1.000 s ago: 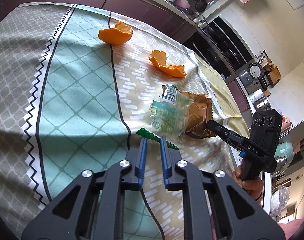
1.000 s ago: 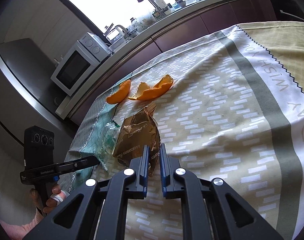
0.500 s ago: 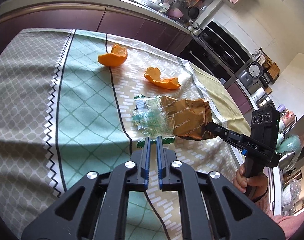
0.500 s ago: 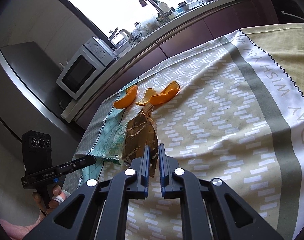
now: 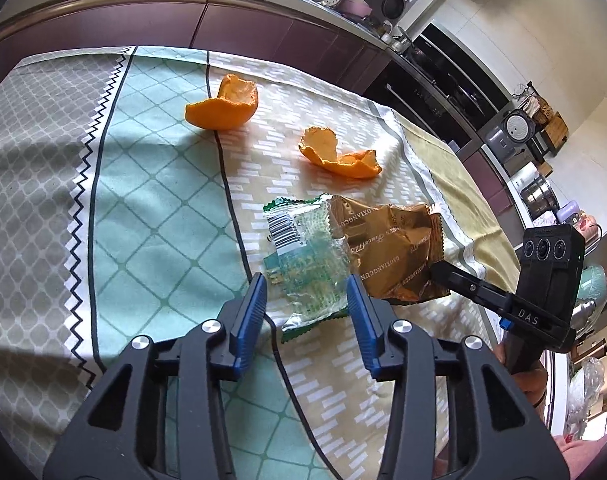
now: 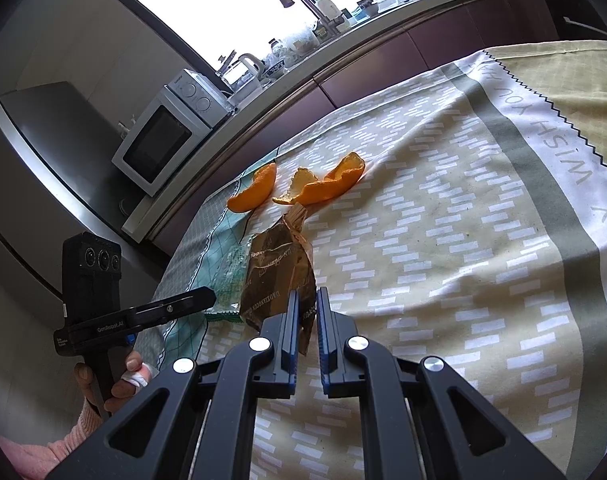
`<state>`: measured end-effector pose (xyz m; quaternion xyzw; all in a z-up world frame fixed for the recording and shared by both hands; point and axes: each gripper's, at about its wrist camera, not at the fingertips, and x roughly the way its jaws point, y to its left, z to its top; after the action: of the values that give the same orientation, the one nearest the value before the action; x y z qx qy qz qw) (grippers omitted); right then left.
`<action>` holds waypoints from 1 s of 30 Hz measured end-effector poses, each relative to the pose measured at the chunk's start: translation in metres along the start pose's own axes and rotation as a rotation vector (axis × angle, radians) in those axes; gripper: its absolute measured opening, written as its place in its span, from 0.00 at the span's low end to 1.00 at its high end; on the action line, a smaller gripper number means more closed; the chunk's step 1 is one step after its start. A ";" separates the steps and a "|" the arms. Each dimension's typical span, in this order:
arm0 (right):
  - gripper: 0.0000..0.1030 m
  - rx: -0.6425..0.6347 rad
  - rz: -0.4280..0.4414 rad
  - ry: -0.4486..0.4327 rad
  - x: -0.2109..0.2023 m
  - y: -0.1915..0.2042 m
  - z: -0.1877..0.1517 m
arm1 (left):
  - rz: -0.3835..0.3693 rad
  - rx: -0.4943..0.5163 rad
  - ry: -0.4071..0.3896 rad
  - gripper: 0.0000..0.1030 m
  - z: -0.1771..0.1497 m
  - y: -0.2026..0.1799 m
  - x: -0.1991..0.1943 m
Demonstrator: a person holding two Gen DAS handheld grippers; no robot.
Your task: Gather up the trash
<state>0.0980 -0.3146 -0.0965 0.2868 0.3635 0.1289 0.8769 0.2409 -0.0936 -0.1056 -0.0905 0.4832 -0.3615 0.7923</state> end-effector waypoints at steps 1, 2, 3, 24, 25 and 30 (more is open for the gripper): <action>0.08 -0.002 0.003 0.002 0.001 0.001 0.000 | 0.000 0.001 0.002 0.39 0.001 -0.001 0.001; 0.08 -0.004 0.004 0.003 0.002 0.002 0.000 | 0.006 0.002 0.002 0.35 0.001 -0.002 0.003; 0.08 -0.008 0.005 0.004 0.003 0.003 0.000 | 0.002 0.001 0.005 0.34 0.001 -0.003 0.005; 0.02 -0.043 0.072 -0.042 -0.005 0.029 0.007 | -0.007 0.019 -0.129 0.12 -0.022 -0.006 -0.071; 0.02 -0.047 0.078 -0.045 -0.006 0.032 0.008 | 0.001 0.020 -0.139 0.12 -0.024 -0.004 -0.078; 0.02 -0.086 0.113 -0.052 -0.006 0.055 0.012 | 0.032 0.014 -0.177 0.12 -0.036 0.010 -0.115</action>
<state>0.1011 -0.2776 -0.0538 0.2720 0.3182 0.1864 0.8888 0.1850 -0.0027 -0.0483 -0.1090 0.4102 -0.3428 0.8381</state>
